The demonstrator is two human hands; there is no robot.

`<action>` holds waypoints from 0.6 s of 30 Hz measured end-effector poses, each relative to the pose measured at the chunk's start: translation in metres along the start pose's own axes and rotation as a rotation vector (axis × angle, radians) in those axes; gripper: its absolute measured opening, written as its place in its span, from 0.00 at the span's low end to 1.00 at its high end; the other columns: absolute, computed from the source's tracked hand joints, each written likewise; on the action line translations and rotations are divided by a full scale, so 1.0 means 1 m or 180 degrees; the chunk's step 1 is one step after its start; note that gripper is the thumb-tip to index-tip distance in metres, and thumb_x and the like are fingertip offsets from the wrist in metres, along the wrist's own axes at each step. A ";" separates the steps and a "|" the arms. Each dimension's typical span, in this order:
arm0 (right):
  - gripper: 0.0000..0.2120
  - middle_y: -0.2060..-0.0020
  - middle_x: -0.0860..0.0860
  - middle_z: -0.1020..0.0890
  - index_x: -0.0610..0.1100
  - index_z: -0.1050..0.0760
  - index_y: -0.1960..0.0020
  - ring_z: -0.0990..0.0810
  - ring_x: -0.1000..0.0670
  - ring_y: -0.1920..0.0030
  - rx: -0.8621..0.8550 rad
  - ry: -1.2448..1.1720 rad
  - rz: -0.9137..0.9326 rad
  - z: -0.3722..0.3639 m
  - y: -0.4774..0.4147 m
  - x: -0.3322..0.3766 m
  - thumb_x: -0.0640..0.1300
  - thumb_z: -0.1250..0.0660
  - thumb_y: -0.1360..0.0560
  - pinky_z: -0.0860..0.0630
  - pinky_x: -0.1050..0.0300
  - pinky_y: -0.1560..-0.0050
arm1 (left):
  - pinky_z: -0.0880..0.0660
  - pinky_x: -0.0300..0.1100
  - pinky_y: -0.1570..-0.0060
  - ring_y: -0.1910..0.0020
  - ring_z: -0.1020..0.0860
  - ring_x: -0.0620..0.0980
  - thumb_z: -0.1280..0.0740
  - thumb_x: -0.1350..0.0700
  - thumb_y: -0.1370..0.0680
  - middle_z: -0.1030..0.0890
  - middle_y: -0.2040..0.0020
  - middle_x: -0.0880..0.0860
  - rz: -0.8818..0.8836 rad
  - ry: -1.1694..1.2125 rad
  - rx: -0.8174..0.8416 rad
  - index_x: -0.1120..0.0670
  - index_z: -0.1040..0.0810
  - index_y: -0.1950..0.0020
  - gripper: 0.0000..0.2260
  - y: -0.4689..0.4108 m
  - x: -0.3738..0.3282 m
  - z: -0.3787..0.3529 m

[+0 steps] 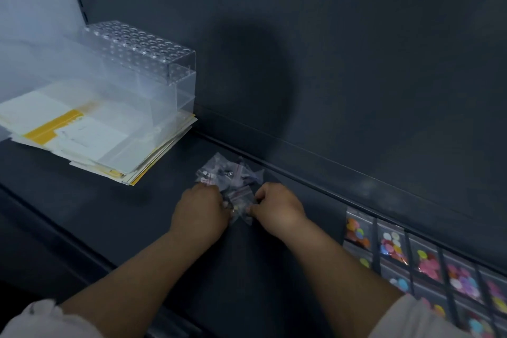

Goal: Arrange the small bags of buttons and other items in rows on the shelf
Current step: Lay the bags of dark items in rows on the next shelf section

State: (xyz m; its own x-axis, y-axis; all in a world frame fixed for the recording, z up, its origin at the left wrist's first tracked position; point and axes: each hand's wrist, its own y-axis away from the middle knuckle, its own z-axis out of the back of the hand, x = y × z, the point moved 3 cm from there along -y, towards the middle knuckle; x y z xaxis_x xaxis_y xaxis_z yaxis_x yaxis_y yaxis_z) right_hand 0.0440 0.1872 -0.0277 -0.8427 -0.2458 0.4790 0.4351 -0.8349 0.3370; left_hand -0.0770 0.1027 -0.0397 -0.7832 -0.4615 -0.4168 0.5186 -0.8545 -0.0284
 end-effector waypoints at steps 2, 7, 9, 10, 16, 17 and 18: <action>0.05 0.52 0.48 0.20 0.44 0.25 0.52 0.21 0.48 0.53 0.0072 0.0135 -0.0121 -0.002 -0.002 0.002 0.44 0.33 0.27 0.31 0.61 0.66 | 0.32 0.40 0.63 0.55 0.24 0.53 0.30 0.52 0.28 0.24 0.55 0.54 0.0027 0.0177 0.0094 0.55 0.23 0.61 0.07 0.000 -0.002 0.001; 0.02 0.54 0.45 0.20 0.44 0.27 0.57 0.20 0.46 0.53 0.0060 -0.0257 -0.0173 -0.002 0.002 -0.002 0.39 0.35 0.27 0.26 0.58 0.60 | 0.34 0.40 0.64 0.58 0.24 0.48 0.35 0.57 0.27 0.22 0.58 0.50 0.0075 0.0623 0.0262 0.51 0.28 0.64 0.07 0.004 -0.004 0.004; 0.04 0.61 0.47 0.20 0.45 0.27 0.61 0.22 0.49 0.60 -0.0150 -0.0939 -0.0189 0.002 0.009 -0.011 0.39 0.33 0.29 0.26 0.58 0.62 | 0.33 0.40 0.67 0.62 0.24 0.47 0.36 0.58 0.26 0.22 0.63 0.49 0.0137 0.0970 0.0281 0.53 0.28 0.63 0.06 0.006 -0.006 0.006; 0.06 0.65 0.49 0.22 0.46 0.28 0.63 0.24 0.51 0.65 -0.0238 -0.1264 -0.0212 0.005 0.013 -0.015 0.39 0.32 0.30 0.28 0.59 0.66 | 0.33 0.40 0.68 0.64 0.25 0.47 0.35 0.59 0.26 0.22 0.65 0.49 0.0183 0.1189 0.0289 0.53 0.28 0.63 0.06 0.007 -0.007 0.007; 0.09 0.65 0.47 0.21 0.46 0.30 0.61 0.24 0.53 0.68 -0.0235 -0.2513 -0.0506 0.028 0.044 -0.040 0.36 0.32 0.28 0.31 0.62 0.69 | 0.26 0.44 0.61 0.62 0.23 0.51 0.30 0.66 0.29 0.21 0.61 0.54 0.0681 0.2991 0.0615 0.54 0.27 0.58 0.09 0.012 -0.033 0.009; 0.09 0.65 0.48 0.21 0.46 0.30 0.60 0.24 0.53 0.69 -0.0304 -0.2620 -0.0519 0.032 0.050 -0.045 0.35 0.32 0.28 0.31 0.63 0.70 | 0.25 0.44 0.61 0.62 0.22 0.51 0.30 0.67 0.29 0.21 0.60 0.54 0.0710 0.3266 0.0761 0.54 0.26 0.54 0.11 0.014 -0.041 0.010; 0.09 0.65 0.49 0.21 0.46 0.30 0.59 0.24 0.54 0.69 -0.0381 -0.2718 -0.0510 0.036 0.057 -0.049 0.35 0.33 0.27 0.31 0.64 0.70 | 0.25 0.43 0.61 0.62 0.22 0.50 0.31 0.69 0.29 0.20 0.59 0.54 0.0687 0.3456 0.0908 0.55 0.25 0.51 0.12 0.016 -0.049 0.010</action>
State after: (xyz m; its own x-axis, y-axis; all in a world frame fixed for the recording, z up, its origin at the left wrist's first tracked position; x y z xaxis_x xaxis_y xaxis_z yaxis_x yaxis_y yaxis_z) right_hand 0.1214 0.1699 -0.0025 -0.3447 0.2914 0.8923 0.2554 -0.8856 0.3878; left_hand -0.0337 0.1098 -0.0105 0.0947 -0.2741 -0.9570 0.4010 -0.8694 0.2887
